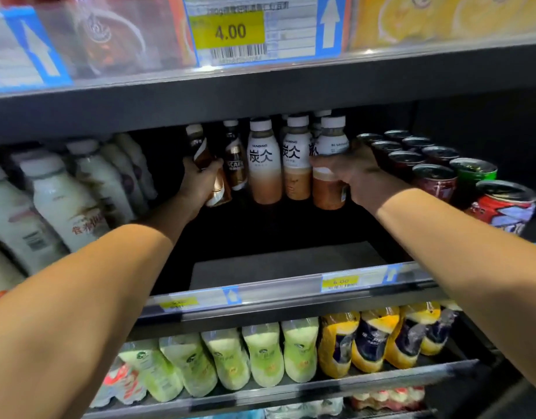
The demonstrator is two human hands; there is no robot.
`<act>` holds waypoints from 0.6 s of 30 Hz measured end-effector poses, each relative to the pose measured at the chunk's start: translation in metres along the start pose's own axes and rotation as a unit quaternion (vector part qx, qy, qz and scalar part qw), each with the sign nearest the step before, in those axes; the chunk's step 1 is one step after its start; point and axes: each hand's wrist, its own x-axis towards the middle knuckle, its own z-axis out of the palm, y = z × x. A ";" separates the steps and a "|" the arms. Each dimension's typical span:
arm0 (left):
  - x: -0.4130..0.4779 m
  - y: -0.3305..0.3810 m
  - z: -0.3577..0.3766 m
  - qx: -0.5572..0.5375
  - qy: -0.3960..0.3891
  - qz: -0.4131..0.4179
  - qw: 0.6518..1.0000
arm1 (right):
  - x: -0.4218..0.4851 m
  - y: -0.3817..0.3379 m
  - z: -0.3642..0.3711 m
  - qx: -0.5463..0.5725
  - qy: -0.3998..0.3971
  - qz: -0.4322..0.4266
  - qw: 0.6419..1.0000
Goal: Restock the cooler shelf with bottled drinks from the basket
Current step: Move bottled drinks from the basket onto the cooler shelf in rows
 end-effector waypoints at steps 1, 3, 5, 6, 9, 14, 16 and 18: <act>0.004 -0.002 0.001 0.005 -0.004 0.008 1.000 | 0.003 0.001 0.002 -0.006 0.000 0.000 1.000; 0.011 -0.006 0.002 0.019 -0.018 0.027 0.999 | 0.015 0.005 0.005 -0.017 0.003 -0.005 1.000; 0.018 -0.009 0.003 0.021 -0.027 0.028 0.999 | 0.025 0.006 0.006 -0.031 -0.003 -0.009 0.999; 0.021 -0.011 0.004 0.015 -0.028 0.027 0.999 | 0.030 0.006 0.005 -0.039 -0.008 -0.007 0.999; 0.027 -0.015 0.007 0.008 -0.025 0.026 0.999 | 0.056 0.019 0.003 -0.043 -0.005 0.004 0.999; 0.043 -0.025 0.004 0.012 0.001 -0.002 1.000 | 0.063 0.026 0.005 0.001 -0.010 0.003 1.000; 0.048 -0.027 0.004 0.015 0.004 -0.006 1.000 | 0.051 0.017 0.005 -0.003 0.001 -0.010 1.000; 0.050 -0.027 0.007 0.023 0.007 0.005 1.000 | 0.051 0.018 0.003 0.002 -0.012 -0.019 1.000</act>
